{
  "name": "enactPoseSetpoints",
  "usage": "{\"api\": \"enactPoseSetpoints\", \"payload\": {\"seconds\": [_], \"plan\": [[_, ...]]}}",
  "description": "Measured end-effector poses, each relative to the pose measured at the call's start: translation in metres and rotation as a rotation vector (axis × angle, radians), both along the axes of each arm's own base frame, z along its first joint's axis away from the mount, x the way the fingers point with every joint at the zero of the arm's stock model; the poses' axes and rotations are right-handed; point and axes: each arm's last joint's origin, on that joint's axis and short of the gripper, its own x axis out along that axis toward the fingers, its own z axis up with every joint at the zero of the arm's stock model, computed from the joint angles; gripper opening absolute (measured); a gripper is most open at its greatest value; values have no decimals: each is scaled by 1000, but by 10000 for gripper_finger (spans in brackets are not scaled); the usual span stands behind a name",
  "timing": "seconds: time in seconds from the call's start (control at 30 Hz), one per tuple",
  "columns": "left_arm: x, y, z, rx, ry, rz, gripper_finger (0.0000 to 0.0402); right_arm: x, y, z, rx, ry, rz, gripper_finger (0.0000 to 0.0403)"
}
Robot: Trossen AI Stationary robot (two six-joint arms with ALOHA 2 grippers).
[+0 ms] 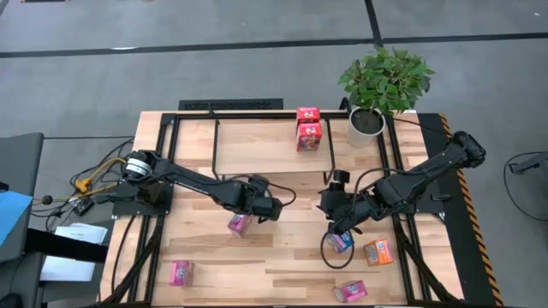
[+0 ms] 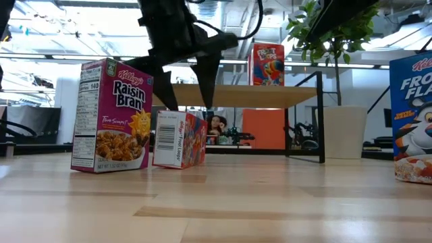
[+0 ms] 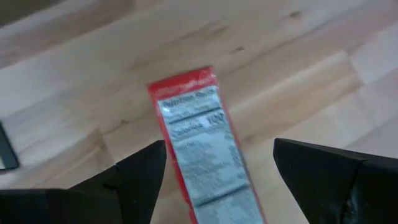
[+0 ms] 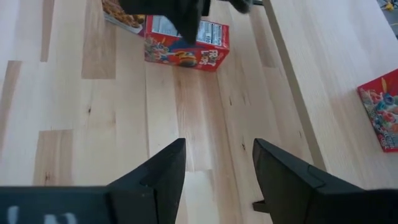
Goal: Stack cereal on shelf
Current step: Put the red cereal box on the shelf aligned with the other red cereal boxes
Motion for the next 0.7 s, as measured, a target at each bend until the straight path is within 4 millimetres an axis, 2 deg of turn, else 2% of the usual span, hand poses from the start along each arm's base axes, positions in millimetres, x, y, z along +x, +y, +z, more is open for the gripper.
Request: {"api": "enactPoseSetpoints", "payload": {"seconds": [0.27,0.7], "plan": [[7,-5,-20,-57,34,0,287,-3,6,0,0,1,25,200],[7,-5,-19,-51,33,-17,286,-3,7,0,2,0,31,176]]}}
